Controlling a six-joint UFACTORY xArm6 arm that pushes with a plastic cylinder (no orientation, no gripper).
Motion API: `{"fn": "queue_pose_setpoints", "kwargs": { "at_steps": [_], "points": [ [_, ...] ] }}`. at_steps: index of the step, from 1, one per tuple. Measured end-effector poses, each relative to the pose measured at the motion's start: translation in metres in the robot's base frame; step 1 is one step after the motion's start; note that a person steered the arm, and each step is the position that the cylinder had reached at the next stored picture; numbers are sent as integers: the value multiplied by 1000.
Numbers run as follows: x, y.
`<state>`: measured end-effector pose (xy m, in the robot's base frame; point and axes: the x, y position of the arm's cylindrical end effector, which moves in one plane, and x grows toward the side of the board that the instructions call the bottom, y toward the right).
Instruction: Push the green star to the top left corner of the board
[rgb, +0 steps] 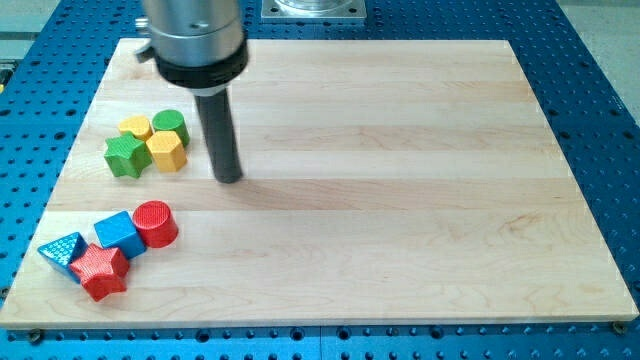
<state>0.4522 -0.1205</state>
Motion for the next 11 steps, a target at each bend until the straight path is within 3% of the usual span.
{"fn": "queue_pose_setpoints", "kwargs": {
  "at_steps": [2, 4, 6, 7, 8, 10, 11],
  "points": [
    [4, -88],
    [13, -121],
    [-105, -115],
    [-122, -114],
    [-93, -130],
    [-182, -136],
    [-205, -131]
  ]
}}
